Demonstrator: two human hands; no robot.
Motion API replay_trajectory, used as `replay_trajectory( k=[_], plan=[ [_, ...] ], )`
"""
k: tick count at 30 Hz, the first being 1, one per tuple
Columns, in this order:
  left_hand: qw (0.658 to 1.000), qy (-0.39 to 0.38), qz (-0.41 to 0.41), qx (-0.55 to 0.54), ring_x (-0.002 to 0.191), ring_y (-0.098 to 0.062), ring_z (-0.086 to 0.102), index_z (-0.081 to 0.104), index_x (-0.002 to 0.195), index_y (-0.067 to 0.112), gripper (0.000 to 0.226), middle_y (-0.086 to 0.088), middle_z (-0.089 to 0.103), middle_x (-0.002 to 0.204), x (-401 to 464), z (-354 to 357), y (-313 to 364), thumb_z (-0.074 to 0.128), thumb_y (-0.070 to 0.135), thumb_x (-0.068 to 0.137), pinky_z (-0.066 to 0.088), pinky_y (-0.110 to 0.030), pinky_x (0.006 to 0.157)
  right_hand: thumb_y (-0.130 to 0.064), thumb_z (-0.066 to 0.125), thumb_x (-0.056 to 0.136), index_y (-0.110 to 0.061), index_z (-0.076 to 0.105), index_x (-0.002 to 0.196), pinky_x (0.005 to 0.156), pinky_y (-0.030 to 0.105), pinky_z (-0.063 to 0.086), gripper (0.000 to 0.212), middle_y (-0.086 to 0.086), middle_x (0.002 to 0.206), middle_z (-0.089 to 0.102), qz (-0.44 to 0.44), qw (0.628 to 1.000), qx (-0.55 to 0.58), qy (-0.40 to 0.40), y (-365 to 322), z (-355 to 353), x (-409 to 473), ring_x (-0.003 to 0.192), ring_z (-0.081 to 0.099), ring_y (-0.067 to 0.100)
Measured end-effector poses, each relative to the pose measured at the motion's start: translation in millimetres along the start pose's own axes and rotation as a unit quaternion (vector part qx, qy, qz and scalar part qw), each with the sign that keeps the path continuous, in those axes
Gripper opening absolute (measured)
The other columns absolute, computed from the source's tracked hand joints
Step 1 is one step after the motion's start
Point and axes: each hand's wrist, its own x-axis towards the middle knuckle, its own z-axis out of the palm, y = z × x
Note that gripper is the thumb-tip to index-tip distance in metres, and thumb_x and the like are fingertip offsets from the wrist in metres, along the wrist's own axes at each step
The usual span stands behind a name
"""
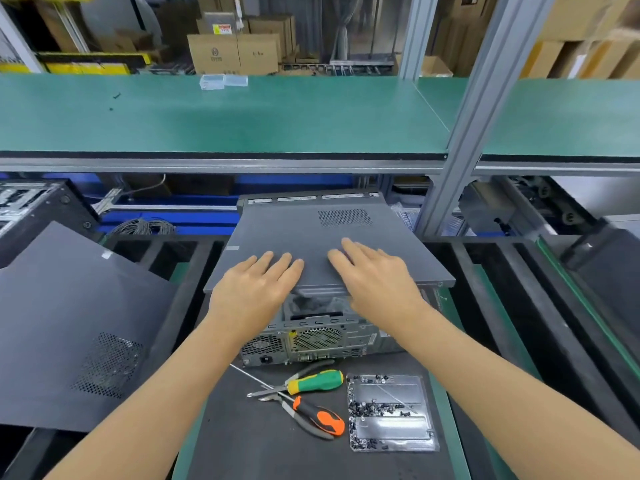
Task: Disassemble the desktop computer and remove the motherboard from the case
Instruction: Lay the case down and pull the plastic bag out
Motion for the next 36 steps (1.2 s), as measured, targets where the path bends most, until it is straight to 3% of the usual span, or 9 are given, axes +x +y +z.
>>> replay_trajectory(
  k=[5,8,10,12,14,15,17,26,36],
  plan=[
    [0.997,0.038,-0.009,-0.064,0.098,-0.028,0.071,0.075,0.104,0.006,0.045,-0.009,0.075,0.103,-4,-3,3,0.087,0.001,0.061,0.057,-0.049,0.086,-0.006,0.076,0.069,-0.009,0.057,0.127,0.067,0.038,0.052,0.061,0.008,0.105,0.065,-0.017,0.997,-0.074,-0.034,-4,6,2,0.097,0.063,0.026],
    [0.998,0.029,0.004,-0.055,0.125,-0.03,0.056,0.069,0.121,0.016,0.062,-0.003,0.066,0.126,-16,-11,2,0.08,0.053,0.072,0.033,-0.067,0.104,-0.001,0.07,0.076,-0.006,0.053,0.131,0.08,0.042,0.052,0.059,0.011,0.116,0.062,-0.009,0.997,-0.057,-0.042,-2,11,-5,0.109,0.059,0.029],
    [0.978,0.107,-0.121,-0.132,0.132,-0.022,0.046,0.061,0.131,0.022,0.069,0.003,0.056,0.138,-24,-21,-2,0.066,0.067,0.078,0.026,-0.055,0.113,0.001,0.069,0.077,-0.005,0.052,0.133,0.086,0.045,0.051,0.059,0.013,0.122,0.061,-0.007,0.998,-0.042,-0.039,1,12,-11,0.116,0.057,0.031],
    [0.837,0.183,-0.403,-0.321,0.125,-0.003,0.046,0.048,0.138,0.028,0.063,0.01,0.05,0.138,-25,-29,-11,0.059,0.061,0.086,0.038,-0.034,0.107,0.005,0.071,0.073,-0.003,0.057,0.129,0.086,0.046,0.053,0.059,0.015,0.122,0.063,-0.001,0.999,-0.026,-0.023,4,12,-15,0.116,0.059,0.032],
    [0.513,0.129,-0.624,-0.575,0.112,-0.008,0.059,0.036,0.145,0.028,0.067,0.001,0.052,0.137,-19,-32,-24,0.06,0.054,0.088,0.055,-0.039,0.087,0.01,0.073,0.067,-0.001,0.062,0.124,0.083,0.048,0.056,0.059,0.017,0.118,0.065,0.004,1.0,-0.001,0.008,5,12,-20,0.112,0.063,0.034],
    [0.377,0.072,-0.631,-0.674,0.107,-0.018,0.066,0.038,0.144,0.023,0.064,-0.006,0.058,0.133,-18,-26,-29,0.06,0.049,0.09,0.058,-0.046,0.082,0.012,0.074,0.064,0.0,0.064,0.121,0.081,0.048,0.057,0.058,0.017,0.116,0.067,0.006,0.999,0.012,0.034,5,13,-21,0.109,0.065,0.034],
    [0.274,-0.005,-0.587,-0.762,0.102,-0.031,0.069,0.053,0.134,0.015,0.048,-0.013,0.067,0.122,-15,-20,-31,0.058,0.039,0.093,0.058,-0.052,0.078,0.014,0.074,0.063,0.0,0.067,0.116,0.076,0.047,0.058,0.055,0.017,0.111,0.069,0.008,0.995,0.037,0.091,3,15,-25,0.105,0.067,0.033],
    [0.384,0.03,-0.432,-0.815,0.084,-0.019,0.069,0.069,0.107,0.028,0.039,-0.001,0.071,0.108,24,-28,-4,0.047,0.01,0.081,0.057,-0.032,0.063,0.013,0.047,0.079,-0.004,0.072,0.114,0.077,0.046,0.06,0.047,0.013,0.113,0.071,0.052,0.968,0.058,0.237,20,19,-67,0.106,0.069,0.029],
    [0.405,-0.029,-0.349,-0.845,0.084,-0.019,0.064,0.063,0.118,0.014,0.049,-0.006,0.069,0.103,118,-25,117,0.042,-0.006,0.078,0.054,-0.027,0.064,0.019,0.074,0.058,-0.005,0.065,0.126,0.096,0.049,0.053,0.072,0.01,0.127,0.065,0.25,0.938,0.146,0.188,86,33,-170,0.12,0.061,0.026]
  ],
)
